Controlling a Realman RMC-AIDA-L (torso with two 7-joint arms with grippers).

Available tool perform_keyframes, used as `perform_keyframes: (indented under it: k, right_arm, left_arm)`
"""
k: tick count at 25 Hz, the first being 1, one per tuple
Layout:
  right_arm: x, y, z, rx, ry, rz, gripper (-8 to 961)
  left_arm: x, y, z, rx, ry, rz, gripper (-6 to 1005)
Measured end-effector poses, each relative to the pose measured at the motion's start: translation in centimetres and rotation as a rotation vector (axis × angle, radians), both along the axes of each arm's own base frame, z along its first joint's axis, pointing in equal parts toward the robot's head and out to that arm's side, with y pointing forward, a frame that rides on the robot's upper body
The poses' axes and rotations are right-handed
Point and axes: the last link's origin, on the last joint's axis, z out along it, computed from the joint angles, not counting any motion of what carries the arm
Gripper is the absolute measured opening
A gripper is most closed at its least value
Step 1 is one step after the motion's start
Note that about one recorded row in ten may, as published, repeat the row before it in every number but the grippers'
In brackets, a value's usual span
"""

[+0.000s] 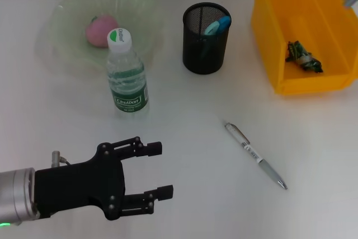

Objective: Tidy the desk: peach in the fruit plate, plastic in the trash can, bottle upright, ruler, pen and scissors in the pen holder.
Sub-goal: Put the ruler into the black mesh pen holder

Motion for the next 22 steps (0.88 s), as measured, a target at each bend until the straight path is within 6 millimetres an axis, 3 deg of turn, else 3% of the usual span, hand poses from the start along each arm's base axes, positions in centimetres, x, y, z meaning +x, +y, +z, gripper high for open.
perform_keyframes:
  k: [5,9,22]
  right_arm:
    - [-0.4,1.3,-3.9,-0.089,-0.065,-0.08,376]
    - [-0.8,1.5,-5.9,-0.116,-0.144,-0.091,376]
    - [1.1,1.5,-7.0,-0.032,-0.278,-0.121,381]
  left_arm:
    - [0.1,-0.2,-0.1,-0.009,-0.007,-0.014,766]
    - [0.2,-0.2,0.0,-0.011,-0.01,-0.019,766]
    - [0.1,-0.4,-0.2,-0.004,-0.002,-0.034,766]
